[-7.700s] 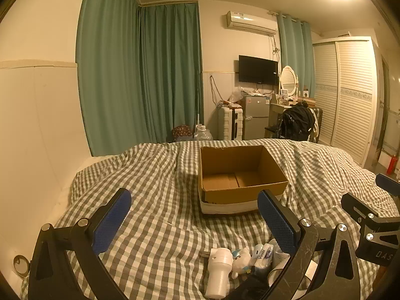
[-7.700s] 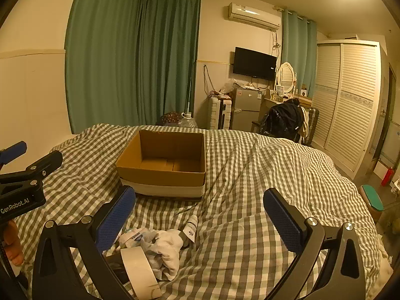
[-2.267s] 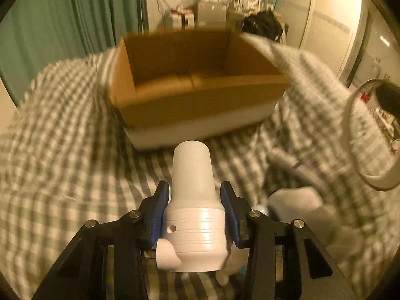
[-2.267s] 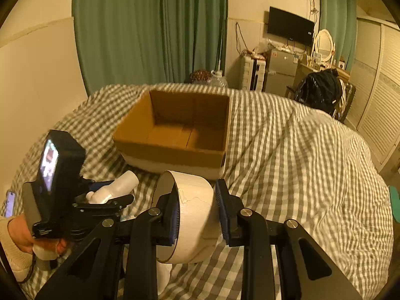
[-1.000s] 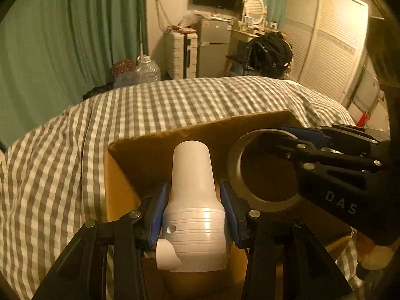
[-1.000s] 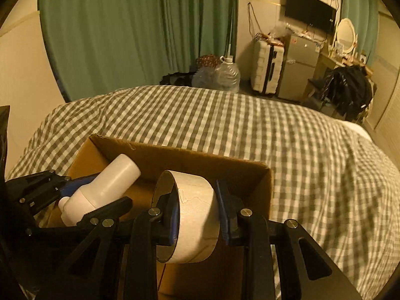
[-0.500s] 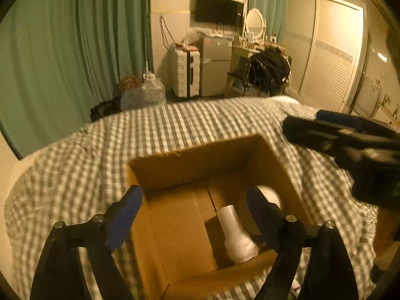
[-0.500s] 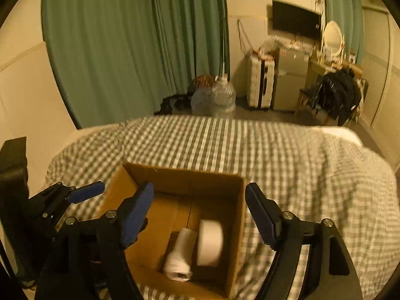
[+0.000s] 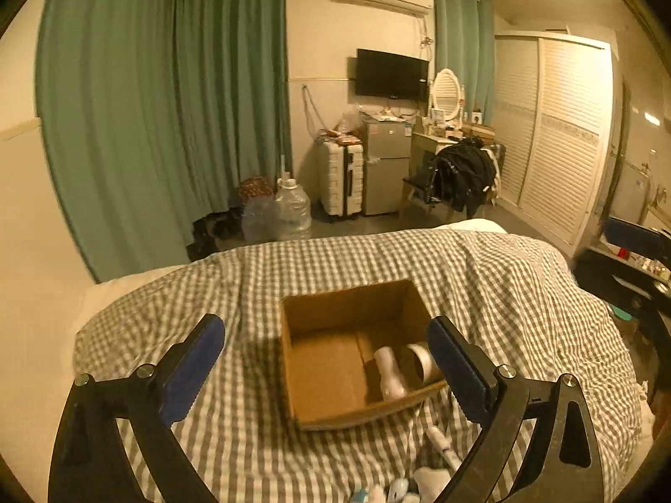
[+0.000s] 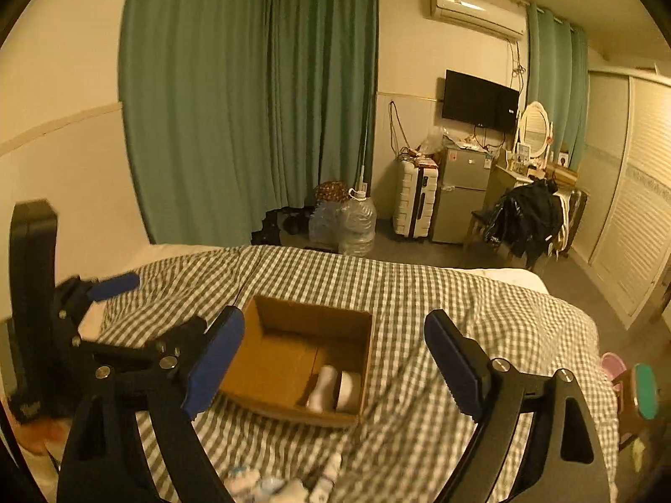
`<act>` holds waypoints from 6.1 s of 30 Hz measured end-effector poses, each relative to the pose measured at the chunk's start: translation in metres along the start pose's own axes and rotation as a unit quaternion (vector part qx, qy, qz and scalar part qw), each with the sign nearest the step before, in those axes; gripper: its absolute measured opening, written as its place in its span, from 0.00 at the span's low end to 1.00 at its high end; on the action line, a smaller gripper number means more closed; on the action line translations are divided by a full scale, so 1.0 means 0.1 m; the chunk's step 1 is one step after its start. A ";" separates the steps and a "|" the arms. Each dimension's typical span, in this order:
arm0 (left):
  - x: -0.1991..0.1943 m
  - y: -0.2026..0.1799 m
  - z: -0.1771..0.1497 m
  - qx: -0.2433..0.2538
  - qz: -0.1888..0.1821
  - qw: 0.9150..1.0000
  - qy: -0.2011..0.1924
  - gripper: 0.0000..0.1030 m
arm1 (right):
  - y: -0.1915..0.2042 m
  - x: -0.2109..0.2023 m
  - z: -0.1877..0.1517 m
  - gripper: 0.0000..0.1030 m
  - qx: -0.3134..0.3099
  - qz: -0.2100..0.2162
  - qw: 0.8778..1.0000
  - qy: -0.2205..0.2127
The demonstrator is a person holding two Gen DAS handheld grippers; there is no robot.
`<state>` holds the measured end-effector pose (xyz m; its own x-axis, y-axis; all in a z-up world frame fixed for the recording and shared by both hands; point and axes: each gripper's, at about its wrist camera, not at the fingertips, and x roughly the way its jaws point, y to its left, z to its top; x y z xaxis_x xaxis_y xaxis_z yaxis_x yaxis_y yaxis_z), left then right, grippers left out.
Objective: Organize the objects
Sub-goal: 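Grasp the white socks with the right tool, then carry the socks into the box and open the right tool, then lift both tools away from the box back toward the items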
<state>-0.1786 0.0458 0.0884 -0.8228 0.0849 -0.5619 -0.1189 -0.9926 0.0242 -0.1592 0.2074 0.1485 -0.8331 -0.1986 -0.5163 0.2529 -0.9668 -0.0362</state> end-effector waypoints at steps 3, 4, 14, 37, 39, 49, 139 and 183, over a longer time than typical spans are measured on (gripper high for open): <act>-0.17 0.00 -0.14 -0.002 0.016 1.000 0.006 0.97 | 0.07 -0.28 -0.15 0.85 -0.012 0.004 1.000 0.000; -0.22 0.00 -0.22 -0.001 0.016 1.000 0.008 0.97 | 0.11 -0.35 -0.21 0.85 -0.018 0.004 1.000 0.004; -0.40 0.03 -1.19 -0.009 0.033 0.999 0.033 0.97 | 0.37 -0.41 -1.17 0.85 -0.049 0.013 0.997 0.061; -0.04 -0.33 -2.74 -0.010 -0.035 0.985 0.171 0.97 | 0.39 0.57 -2.57 0.54 0.011 0.078 0.978 0.194; -0.01 -0.39 -2.79 0.005 -0.035 0.983 0.179 0.97 | 0.41 0.59 -2.58 0.49 0.011 0.081 0.977 0.195; 0.32 -0.42 -2.86 0.017 0.004 0.980 0.199 0.58 | 0.55 0.57 -2.60 0.40 -0.009 0.085 0.977 0.193; 2.55 0.04 -0.59 0.003 0.003 0.993 0.121 0.12 | -0.04 2.64 -0.62 0.25 0.009 0.107 0.986 0.130; 0.29 -0.11 -0.23 -0.008 -0.010 1.000 0.004 0.95 | -0.01 0.23 -0.26 0.84 -0.004 0.039 0.999 0.000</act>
<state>-0.1878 0.0569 0.0527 -0.8161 0.1033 -0.5687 -0.1261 -0.9920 0.0008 -0.1658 0.2082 0.1146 -0.8100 -0.2737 -0.5186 0.3214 -0.9469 -0.0023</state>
